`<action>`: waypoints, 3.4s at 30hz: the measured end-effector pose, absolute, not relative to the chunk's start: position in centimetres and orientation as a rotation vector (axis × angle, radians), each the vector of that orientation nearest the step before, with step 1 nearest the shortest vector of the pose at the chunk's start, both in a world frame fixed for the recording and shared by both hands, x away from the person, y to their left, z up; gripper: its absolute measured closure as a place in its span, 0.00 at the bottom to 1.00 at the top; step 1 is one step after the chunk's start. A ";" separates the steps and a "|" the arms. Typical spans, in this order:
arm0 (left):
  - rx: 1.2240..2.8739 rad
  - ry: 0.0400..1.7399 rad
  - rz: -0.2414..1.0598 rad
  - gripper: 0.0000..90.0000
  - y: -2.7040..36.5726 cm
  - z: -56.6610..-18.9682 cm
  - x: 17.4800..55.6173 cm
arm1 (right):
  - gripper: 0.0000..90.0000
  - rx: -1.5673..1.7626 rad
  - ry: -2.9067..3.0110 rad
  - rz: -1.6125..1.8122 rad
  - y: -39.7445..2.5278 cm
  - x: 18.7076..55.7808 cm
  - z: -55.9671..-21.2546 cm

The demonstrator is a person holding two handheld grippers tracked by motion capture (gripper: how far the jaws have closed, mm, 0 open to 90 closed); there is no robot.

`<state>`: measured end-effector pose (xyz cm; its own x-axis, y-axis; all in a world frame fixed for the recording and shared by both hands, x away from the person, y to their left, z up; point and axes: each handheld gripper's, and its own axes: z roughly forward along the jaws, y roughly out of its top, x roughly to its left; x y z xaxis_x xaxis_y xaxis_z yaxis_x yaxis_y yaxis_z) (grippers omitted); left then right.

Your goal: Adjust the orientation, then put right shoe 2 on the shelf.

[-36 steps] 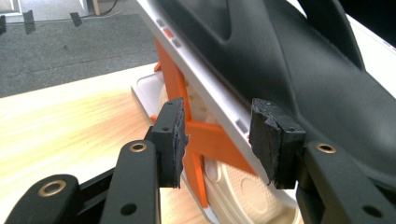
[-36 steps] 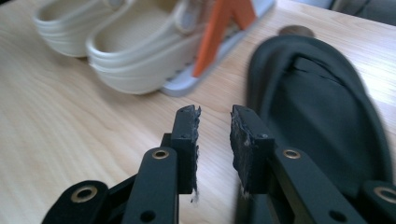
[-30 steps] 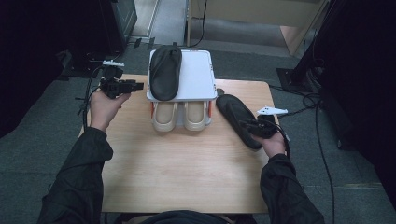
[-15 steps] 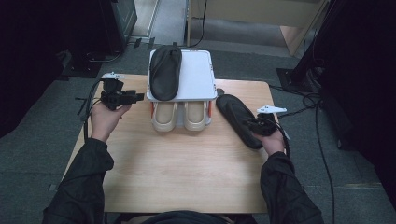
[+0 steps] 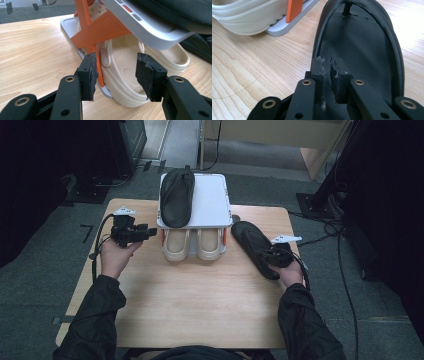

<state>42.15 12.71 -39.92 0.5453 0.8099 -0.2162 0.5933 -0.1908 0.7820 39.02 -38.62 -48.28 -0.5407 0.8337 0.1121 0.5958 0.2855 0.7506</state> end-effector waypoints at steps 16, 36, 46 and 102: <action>1.877 1.138 0.319 0.56 13.3 -40.9 41.5 | 0.90 1.232 2.330 1.154 -35.0 38.3 -48.3; 1.884 1.135 0.292 0.54 13.3 -41.7 42.0 | 0.80 1.258 2.191 1.250 -36.1 37.7 -46.6; 1.902 1.125 0.284 0.53 13.0 -42.1 42.2 | 0.70 1.330 2.109 1.224 -38.2 37.9 -46.7; 1.924 1.111 0.223 0.52 12.6 -43.0 42.4 | 0.85 1.613 2.033 1.005 -37.5 40.6 -45.2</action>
